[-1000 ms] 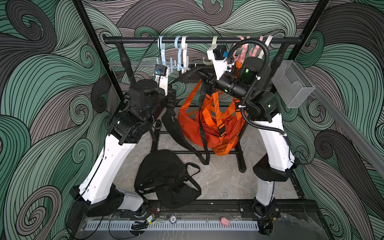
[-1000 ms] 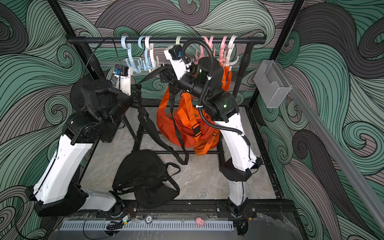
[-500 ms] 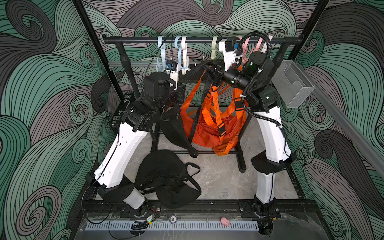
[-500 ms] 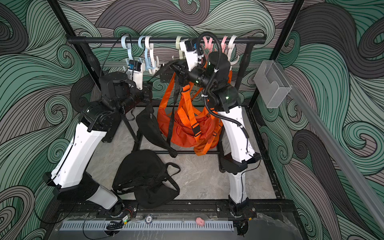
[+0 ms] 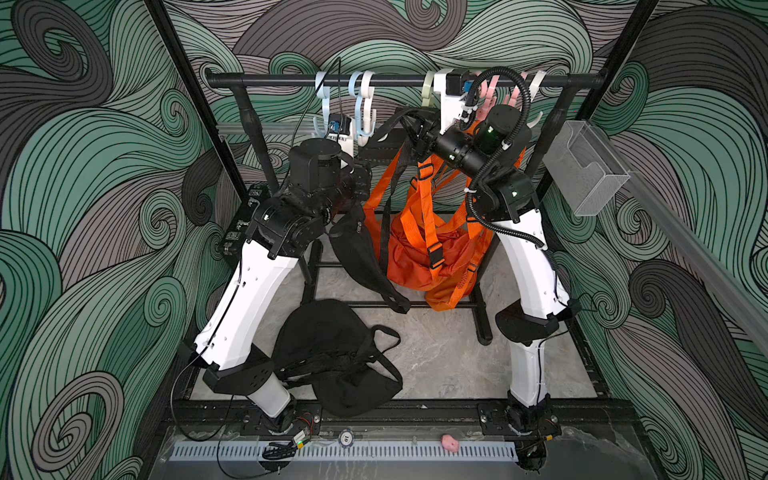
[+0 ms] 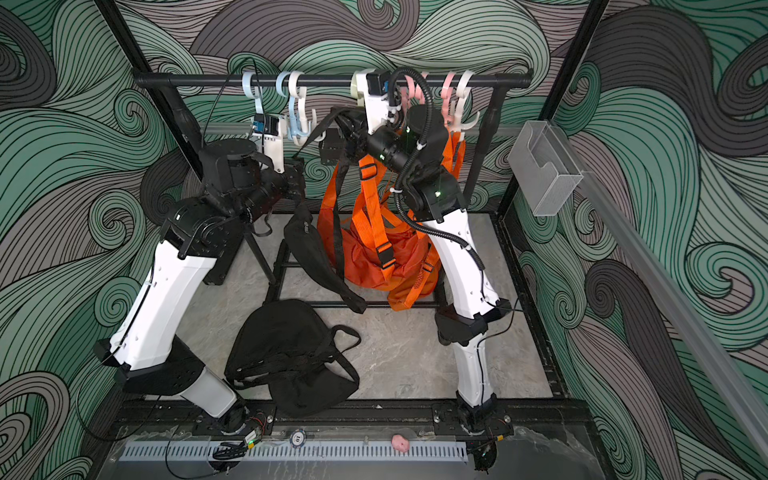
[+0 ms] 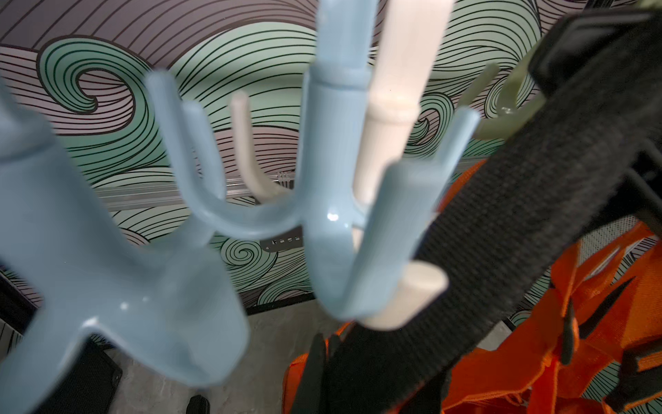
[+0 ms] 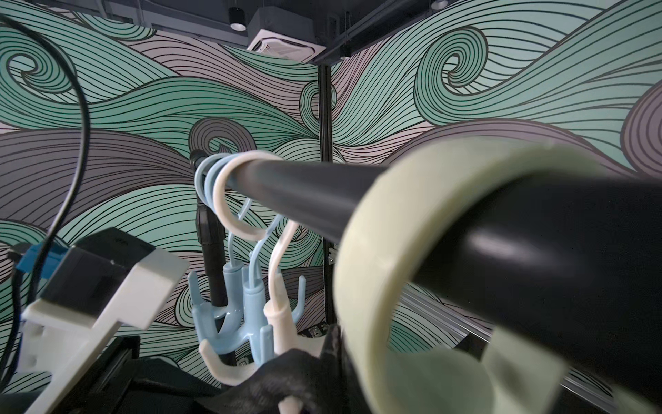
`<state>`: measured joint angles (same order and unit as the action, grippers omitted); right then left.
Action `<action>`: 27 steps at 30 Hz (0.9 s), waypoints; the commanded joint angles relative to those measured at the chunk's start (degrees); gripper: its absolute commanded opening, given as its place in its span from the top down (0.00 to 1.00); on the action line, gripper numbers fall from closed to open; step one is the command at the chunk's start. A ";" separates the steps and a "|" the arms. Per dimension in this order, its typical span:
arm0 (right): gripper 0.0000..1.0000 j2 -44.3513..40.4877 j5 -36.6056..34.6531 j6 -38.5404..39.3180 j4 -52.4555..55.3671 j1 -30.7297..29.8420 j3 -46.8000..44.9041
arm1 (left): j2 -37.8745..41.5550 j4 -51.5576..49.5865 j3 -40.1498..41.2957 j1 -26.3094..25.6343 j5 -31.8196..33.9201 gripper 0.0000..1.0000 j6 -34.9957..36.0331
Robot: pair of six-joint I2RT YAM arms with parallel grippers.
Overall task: Hang the bag on a hook
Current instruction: Hang the bag on the hook.
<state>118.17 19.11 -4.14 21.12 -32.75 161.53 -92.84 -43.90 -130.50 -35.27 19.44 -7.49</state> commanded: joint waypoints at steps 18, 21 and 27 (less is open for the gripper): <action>1.00 3.86 -13.91 6.83 -1.35 -3.57 -0.45 | -0.80 -0.11 0.64 0.55 5.74 1.00 0.01; 1.00 2.37 -13.18 6.60 -1.03 -3.79 -3.72 | -0.60 0.00 1.55 0.55 5.87 1.00 0.24; 1.00 -1.12 -12.23 5.87 -1.74 -4.24 -10.39 | 0.01 0.65 3.88 0.55 5.92 1.00 0.46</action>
<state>117.95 7.01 2.55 17.96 -37.41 153.34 -94.00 -42.70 -127.66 -35.24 24.51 -7.92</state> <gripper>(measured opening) 0.047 0.046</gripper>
